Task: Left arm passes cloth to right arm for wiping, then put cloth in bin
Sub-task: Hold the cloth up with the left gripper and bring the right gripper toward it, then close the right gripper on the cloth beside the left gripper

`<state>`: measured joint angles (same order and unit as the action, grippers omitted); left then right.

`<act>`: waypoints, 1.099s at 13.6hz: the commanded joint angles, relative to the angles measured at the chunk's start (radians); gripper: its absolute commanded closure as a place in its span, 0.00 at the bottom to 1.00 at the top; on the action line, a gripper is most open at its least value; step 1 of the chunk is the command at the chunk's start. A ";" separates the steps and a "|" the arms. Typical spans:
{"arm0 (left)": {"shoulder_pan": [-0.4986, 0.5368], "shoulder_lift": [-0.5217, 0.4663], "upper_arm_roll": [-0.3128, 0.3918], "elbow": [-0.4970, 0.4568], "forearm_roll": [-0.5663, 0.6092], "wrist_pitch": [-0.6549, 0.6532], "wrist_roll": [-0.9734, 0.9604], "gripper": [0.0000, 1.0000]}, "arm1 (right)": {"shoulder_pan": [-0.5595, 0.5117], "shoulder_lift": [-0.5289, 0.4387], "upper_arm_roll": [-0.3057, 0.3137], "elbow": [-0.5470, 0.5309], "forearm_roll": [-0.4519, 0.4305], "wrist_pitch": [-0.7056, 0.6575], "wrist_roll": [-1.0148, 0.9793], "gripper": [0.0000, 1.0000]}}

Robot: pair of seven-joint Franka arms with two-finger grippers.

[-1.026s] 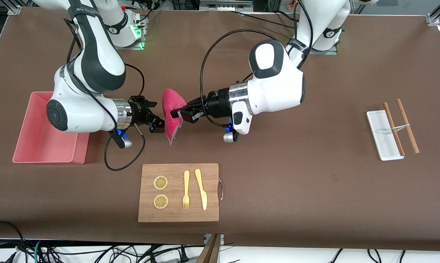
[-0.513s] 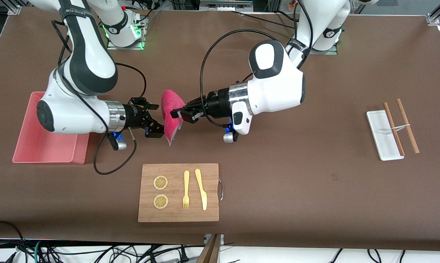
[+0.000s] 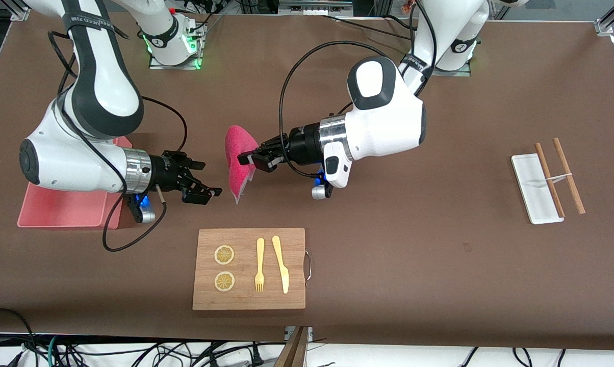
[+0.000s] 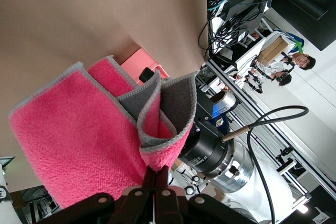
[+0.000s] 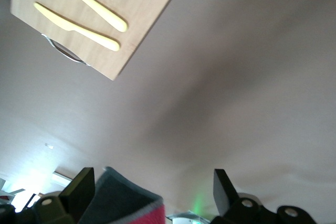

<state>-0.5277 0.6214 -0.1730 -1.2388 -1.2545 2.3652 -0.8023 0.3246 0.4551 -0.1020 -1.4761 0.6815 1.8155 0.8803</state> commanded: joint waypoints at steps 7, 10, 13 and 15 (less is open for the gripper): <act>-0.012 0.014 0.010 0.028 -0.023 0.011 -0.003 1.00 | 0.048 0.108 0.012 0.149 -0.005 0.048 -0.035 0.00; -0.012 0.014 0.010 0.028 -0.023 0.011 -0.003 1.00 | 0.085 0.129 0.010 0.160 -0.029 0.048 -0.038 0.00; -0.012 0.014 0.010 0.028 -0.023 0.011 -0.003 1.00 | 0.112 0.131 0.012 0.158 -0.074 0.010 -0.038 0.00; -0.012 0.014 0.010 0.028 -0.025 0.011 -0.005 1.00 | 0.116 0.134 0.010 0.158 -0.089 -0.060 -0.041 0.00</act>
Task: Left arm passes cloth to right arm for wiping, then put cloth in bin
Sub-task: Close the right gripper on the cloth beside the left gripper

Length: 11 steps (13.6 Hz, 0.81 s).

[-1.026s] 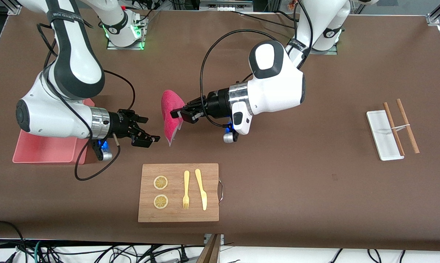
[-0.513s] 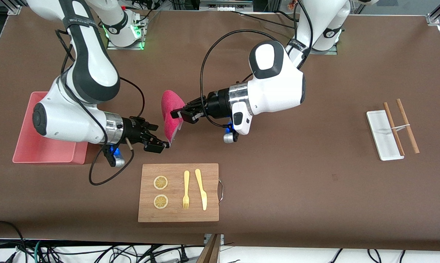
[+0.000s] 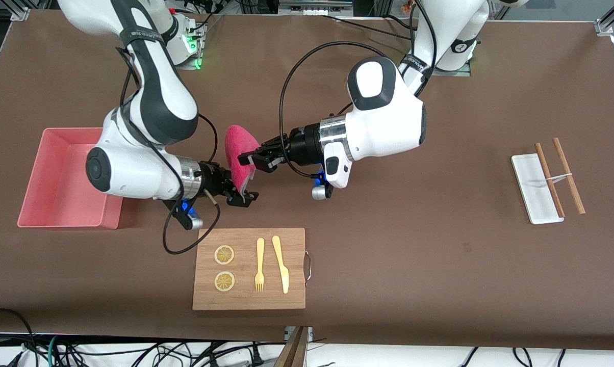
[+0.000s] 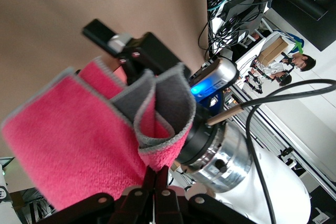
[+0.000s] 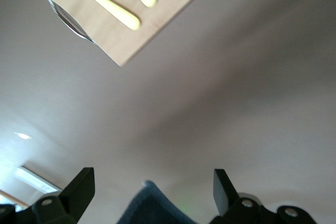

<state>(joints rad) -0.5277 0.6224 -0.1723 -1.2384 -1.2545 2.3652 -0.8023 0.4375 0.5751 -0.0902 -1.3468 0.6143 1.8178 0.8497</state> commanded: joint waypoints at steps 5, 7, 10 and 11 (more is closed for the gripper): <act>-0.011 0.013 0.010 0.028 -0.025 0.009 -0.003 1.00 | -0.029 0.008 -0.010 0.032 -0.004 -0.155 -0.017 0.00; -0.011 0.013 0.010 0.027 -0.025 0.009 -0.005 1.00 | -0.059 0.008 -0.005 0.037 0.043 -0.187 -0.015 0.00; -0.011 0.013 0.010 0.027 -0.025 0.009 -0.003 1.00 | -0.077 0.008 -0.005 0.046 0.067 -0.244 -0.012 0.00; -0.009 0.013 0.010 0.027 -0.025 0.009 -0.003 1.00 | -0.085 0.006 -0.006 0.051 0.100 -0.247 -0.009 0.00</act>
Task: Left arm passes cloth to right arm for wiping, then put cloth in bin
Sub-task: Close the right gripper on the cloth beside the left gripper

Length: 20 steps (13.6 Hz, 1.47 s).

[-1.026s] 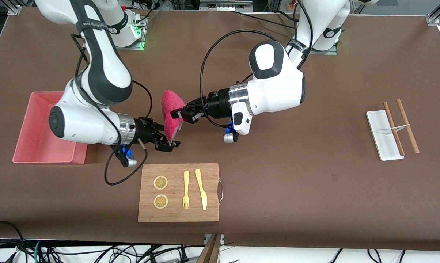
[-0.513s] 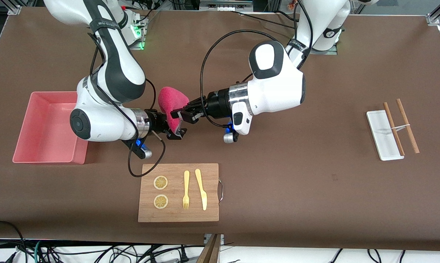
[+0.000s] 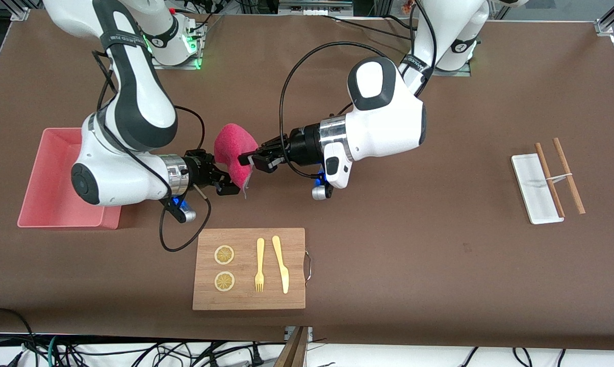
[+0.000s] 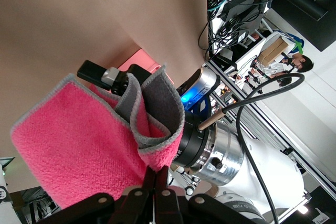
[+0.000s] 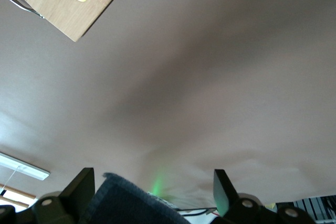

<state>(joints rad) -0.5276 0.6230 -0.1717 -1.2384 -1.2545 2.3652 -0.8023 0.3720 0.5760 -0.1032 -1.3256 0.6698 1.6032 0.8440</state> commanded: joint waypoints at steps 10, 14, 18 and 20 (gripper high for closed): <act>-0.008 0.012 0.009 0.024 -0.025 0.008 0.003 1.00 | -0.057 0.008 0.003 0.023 0.206 -0.092 0.038 0.70; -0.006 0.012 0.009 0.024 -0.023 0.008 0.005 1.00 | -0.077 0.011 0.003 0.022 0.248 -0.111 0.086 1.00; -0.006 0.012 0.009 0.024 -0.025 0.008 0.003 1.00 | -0.077 0.011 0.003 0.023 0.234 -0.111 0.086 1.00; -0.005 0.012 0.009 0.024 -0.026 0.008 0.002 0.93 | -0.073 0.013 0.003 0.023 0.211 -0.109 0.084 1.00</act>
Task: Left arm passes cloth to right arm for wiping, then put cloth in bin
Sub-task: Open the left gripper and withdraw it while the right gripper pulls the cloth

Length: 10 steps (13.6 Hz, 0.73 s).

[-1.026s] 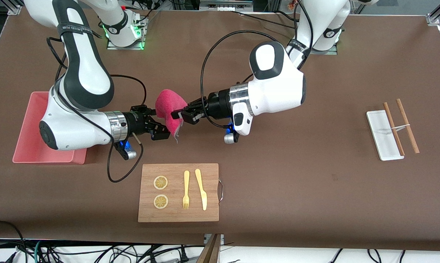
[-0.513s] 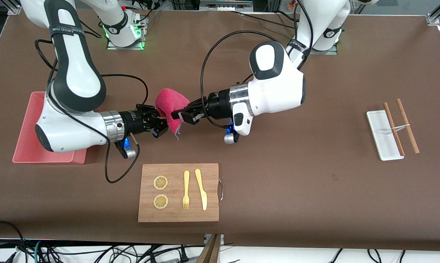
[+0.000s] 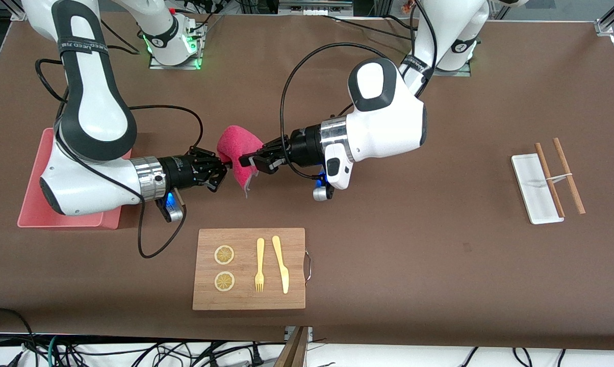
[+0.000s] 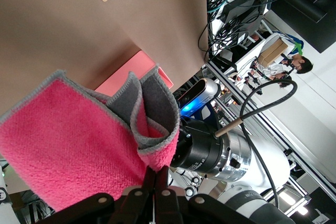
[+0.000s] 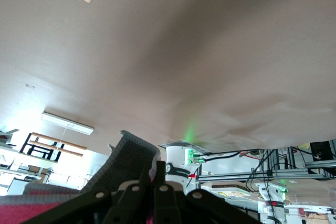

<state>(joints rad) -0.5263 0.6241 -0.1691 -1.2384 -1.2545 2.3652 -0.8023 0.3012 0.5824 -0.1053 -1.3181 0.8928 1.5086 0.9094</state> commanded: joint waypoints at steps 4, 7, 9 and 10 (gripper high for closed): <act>0.032 0.002 0.011 0.025 -0.017 -0.004 0.002 0.00 | 0.007 0.008 0.012 0.016 -0.066 -0.010 0.016 1.00; 0.118 -0.006 0.011 0.028 -0.011 -0.101 0.003 0.00 | 0.042 0.016 0.012 0.016 -0.126 -0.002 0.016 1.00; 0.188 -0.035 0.013 0.027 0.012 -0.199 0.003 0.00 | 0.096 0.028 0.012 0.016 -0.202 0.008 0.016 1.00; 0.225 -0.052 0.013 0.025 0.054 -0.246 0.003 0.00 | 0.125 0.037 0.012 0.016 -0.242 0.027 0.017 1.00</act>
<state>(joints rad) -0.3580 0.6130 -0.1517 -1.2055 -1.2444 2.1966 -0.7995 0.3735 0.5970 -0.0932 -1.3199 0.7132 1.5140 0.9094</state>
